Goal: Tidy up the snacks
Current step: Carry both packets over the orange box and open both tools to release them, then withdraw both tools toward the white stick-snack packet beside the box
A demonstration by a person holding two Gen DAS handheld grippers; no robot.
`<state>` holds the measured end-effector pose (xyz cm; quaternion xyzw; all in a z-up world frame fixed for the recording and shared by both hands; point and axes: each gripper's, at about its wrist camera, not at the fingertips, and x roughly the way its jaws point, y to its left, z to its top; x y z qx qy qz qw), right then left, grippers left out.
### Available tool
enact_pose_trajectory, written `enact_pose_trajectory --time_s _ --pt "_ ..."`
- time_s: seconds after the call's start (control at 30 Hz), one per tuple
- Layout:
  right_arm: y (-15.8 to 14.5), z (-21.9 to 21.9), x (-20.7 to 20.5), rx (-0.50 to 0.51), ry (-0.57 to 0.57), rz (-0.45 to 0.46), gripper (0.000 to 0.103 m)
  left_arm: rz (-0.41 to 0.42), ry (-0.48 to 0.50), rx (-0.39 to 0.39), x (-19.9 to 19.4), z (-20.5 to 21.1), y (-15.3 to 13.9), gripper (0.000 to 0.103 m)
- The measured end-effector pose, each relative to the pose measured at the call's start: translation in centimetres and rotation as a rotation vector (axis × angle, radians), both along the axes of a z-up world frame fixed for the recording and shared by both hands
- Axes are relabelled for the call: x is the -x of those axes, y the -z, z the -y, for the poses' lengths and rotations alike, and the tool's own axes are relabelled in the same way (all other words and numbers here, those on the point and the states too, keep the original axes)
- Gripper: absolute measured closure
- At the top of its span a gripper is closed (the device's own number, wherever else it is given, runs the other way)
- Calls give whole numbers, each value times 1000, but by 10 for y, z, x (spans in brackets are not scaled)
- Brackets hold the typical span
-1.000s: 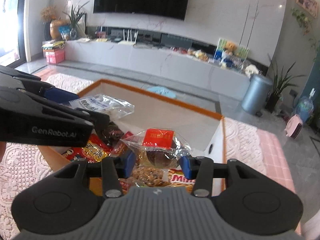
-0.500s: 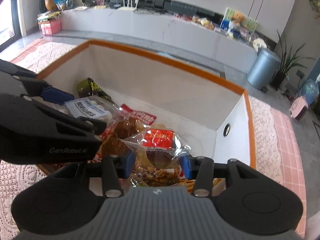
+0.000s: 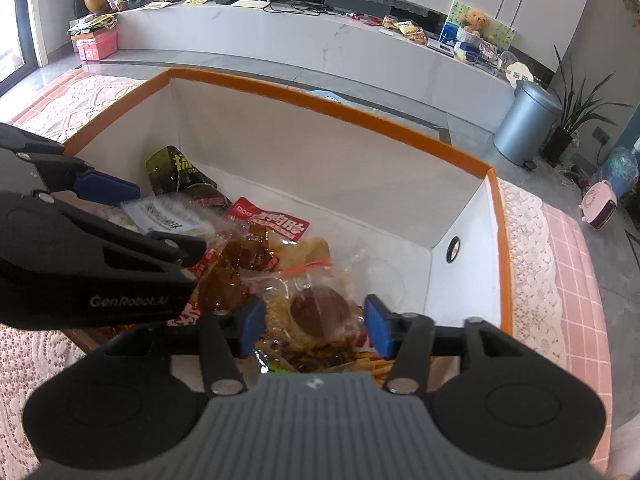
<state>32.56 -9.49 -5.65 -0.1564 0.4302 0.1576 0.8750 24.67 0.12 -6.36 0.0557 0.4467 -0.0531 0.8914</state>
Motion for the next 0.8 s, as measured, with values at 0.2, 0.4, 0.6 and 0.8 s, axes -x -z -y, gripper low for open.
enact_pose_trajectory --time_s 0.2,0.4,0.6,0.8 --pt "-10 4 6 14 10 18 24 60 -5 14 11 1 -21 24" --pt "-29 11 19 -4 11 49 8 103 -40 50 31 -2 -43 21" --pt "-48 21 45 -37 40 86 7 166 -80 91 69 -4 -65 21" --pt "-67 38 89 -138 94 189 7 238 -124 125 111 -11 -79 20"
